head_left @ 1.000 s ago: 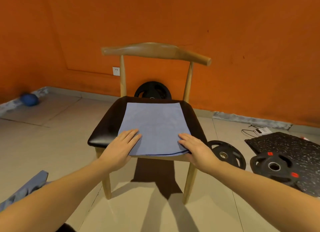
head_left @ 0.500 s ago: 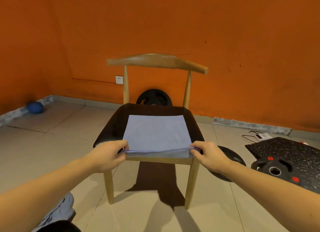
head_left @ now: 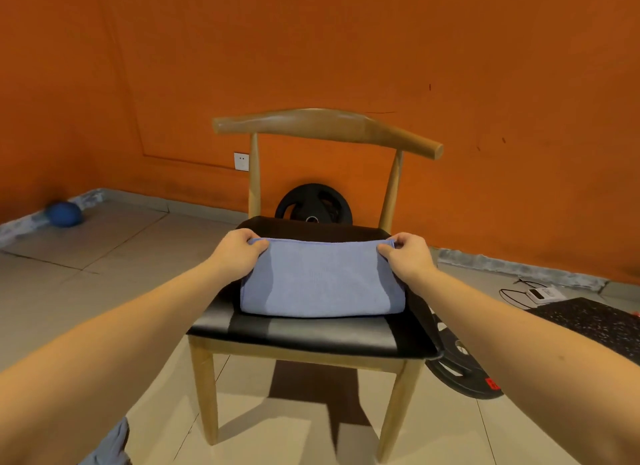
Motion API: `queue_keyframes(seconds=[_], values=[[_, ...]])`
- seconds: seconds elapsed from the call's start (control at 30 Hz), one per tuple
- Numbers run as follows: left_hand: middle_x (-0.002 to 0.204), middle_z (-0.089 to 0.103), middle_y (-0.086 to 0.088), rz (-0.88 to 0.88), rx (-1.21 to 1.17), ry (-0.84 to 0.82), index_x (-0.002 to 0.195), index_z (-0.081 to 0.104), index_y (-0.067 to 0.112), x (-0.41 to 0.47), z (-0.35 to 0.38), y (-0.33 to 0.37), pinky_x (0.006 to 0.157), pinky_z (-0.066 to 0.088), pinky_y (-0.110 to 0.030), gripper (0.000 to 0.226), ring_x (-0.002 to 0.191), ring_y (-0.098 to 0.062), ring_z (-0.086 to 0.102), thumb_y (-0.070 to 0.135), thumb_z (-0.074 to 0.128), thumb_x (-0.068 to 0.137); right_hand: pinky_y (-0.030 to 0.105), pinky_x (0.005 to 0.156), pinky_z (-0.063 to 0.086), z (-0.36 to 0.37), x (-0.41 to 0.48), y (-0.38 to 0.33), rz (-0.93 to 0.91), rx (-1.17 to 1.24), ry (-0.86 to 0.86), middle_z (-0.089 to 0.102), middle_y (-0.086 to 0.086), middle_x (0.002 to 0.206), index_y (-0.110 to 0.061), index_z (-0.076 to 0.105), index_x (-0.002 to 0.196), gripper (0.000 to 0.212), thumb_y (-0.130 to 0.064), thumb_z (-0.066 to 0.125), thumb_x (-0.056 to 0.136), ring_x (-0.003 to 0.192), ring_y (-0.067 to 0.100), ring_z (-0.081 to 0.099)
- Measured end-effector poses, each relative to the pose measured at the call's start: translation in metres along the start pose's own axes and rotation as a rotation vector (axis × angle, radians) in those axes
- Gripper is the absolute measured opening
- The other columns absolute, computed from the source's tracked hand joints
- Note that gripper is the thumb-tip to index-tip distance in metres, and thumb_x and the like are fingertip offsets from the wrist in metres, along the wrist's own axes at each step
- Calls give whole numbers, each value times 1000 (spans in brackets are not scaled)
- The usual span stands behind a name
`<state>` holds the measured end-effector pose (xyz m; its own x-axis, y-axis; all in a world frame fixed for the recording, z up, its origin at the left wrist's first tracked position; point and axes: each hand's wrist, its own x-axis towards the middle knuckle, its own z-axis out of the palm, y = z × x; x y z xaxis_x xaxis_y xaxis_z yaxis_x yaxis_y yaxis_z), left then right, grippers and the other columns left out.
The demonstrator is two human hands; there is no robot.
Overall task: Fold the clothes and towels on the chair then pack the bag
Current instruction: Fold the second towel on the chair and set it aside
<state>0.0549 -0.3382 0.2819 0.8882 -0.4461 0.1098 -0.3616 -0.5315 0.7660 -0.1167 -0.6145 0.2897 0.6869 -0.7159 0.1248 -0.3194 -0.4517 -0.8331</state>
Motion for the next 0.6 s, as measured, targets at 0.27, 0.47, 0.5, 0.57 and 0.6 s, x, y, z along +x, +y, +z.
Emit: queue_keyframes(seconds=[0.27, 0.47, 0.5, 0.57, 0.6], values=[[92, 64, -2, 45, 355, 71, 107, 58, 20, 61, 40, -22, 77, 55, -43, 19, 83, -22, 60, 38, 51, 105, 34, 70, 41, 38, 66, 25, 76, -172, 12, 60, 9, 79, -7, 63, 87, 18, -21, 70, 96, 79, 27, 57], [96, 62, 0, 51, 456, 96, 111, 58, 20, 68, 55, -31, 75, 54, -41, 22, 85, -21, 60, 40, 56, 103, 30, 69, 37, 50, 73, 36, 66, -288, 3, 54, 2, 72, -11, 60, 86, 18, -22, 69, 98, 79, 27, 55], [103, 63, -1, 50, 464, 109, 114, 58, 20, 66, 54, -30, 77, 55, -43, 24, 88, -22, 60, 40, 57, 102, 31, 71, 38, 50, 73, 34, 67, -294, 0, 58, 4, 78, -10, 60, 92, 16, -24, 69, 98, 84, 28, 57], [117, 60, -3, 92, 516, 170, 124, 57, 17, 62, 51, -25, 83, 55, -43, 32, 101, -24, 60, 39, 59, 100, 34, 74, 42, 46, 70, 26, 66, -350, 14, 64, 11, 103, -9, 59, 114, 27, -30, 67, 98, 95, 30, 59], [123, 58, -4, 140, 552, 204, 129, 57, 16, 58, 49, -22, 85, 55, -42, 36, 107, -24, 58, 36, 60, 100, 37, 77, 46, 44, 66, 21, 43, -426, 26, 62, 12, 116, -10, 55, 125, 37, -34, 65, 98, 103, 31, 59]])
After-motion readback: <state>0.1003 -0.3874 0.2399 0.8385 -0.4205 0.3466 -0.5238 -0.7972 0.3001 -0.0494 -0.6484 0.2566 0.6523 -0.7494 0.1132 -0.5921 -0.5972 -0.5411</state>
